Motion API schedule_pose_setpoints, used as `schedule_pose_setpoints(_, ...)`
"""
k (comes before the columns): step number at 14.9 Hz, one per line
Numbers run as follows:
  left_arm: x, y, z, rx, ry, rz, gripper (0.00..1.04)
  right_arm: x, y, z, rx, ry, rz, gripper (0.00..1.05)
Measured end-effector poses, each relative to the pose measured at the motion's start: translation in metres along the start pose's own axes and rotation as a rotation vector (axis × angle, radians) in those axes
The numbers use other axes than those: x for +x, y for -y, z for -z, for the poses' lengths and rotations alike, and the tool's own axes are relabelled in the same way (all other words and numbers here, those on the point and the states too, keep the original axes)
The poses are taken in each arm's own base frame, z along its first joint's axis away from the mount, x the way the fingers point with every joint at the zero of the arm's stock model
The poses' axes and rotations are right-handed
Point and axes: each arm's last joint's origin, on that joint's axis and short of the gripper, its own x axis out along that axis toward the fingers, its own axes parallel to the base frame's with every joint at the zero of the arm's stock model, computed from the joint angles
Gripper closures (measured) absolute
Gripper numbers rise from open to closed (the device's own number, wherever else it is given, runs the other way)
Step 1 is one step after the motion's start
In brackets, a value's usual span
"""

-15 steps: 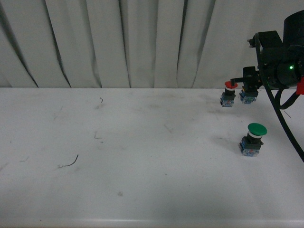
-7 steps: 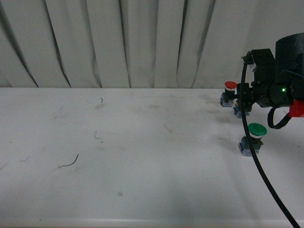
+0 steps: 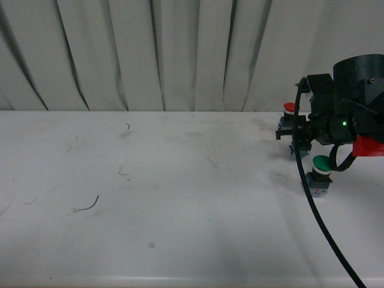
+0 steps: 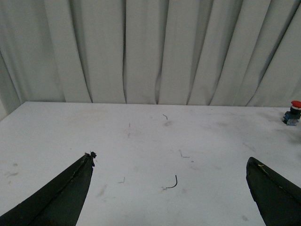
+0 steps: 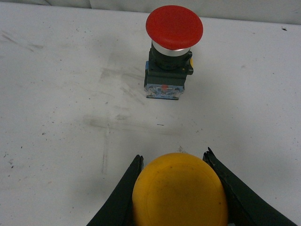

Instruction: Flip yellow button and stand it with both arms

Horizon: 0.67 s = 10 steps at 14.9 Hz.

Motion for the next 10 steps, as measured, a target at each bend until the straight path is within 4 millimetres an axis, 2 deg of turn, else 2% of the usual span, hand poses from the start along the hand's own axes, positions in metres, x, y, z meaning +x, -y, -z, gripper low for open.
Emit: schedule_pose_setpoints(10,0.0,0.0,0.0,0.0,0.0,0.0,0.07,0.003,0.0005,0.0052,-0.047,-0.035,0.031,0.7)
